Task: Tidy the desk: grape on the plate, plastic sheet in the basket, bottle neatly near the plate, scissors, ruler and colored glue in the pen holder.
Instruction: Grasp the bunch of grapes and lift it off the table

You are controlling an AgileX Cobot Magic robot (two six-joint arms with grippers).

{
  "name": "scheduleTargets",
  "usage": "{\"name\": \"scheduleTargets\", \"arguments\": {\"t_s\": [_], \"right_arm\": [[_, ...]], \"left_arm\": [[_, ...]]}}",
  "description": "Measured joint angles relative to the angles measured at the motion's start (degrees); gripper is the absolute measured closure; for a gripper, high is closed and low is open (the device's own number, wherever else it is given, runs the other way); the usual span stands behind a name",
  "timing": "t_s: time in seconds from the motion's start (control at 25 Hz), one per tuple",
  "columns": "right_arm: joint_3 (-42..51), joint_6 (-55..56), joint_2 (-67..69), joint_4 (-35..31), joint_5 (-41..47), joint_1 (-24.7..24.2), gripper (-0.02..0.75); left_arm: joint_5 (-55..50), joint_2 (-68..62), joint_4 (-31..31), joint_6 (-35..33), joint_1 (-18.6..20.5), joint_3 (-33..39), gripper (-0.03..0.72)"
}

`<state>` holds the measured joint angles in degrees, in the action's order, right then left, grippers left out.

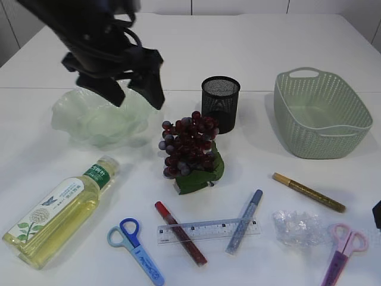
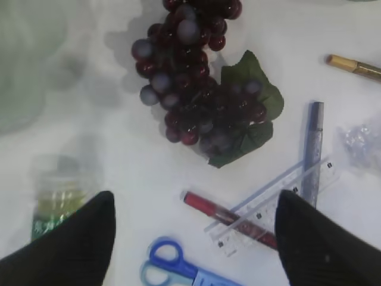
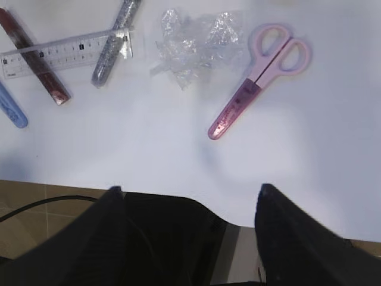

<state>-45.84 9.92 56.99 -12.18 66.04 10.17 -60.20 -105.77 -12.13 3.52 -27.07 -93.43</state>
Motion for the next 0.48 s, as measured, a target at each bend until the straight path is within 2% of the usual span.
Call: {"name": "scheduleTargets", "arguments": {"t_s": [0.24,0.48], "right_arm": [[0.0,0.0,0.9,-0.2,-1.3,0.0,0.207],[0.0,0.0,0.9,-0.2,-1.5,0.0,0.207]], "left_arm": [[0.3,-13.1,0.0,0.1,-1.6,-11.4,0.077],[0.0,-20.3,1.1,0.1,-1.6,-17.9,0.077]]}}
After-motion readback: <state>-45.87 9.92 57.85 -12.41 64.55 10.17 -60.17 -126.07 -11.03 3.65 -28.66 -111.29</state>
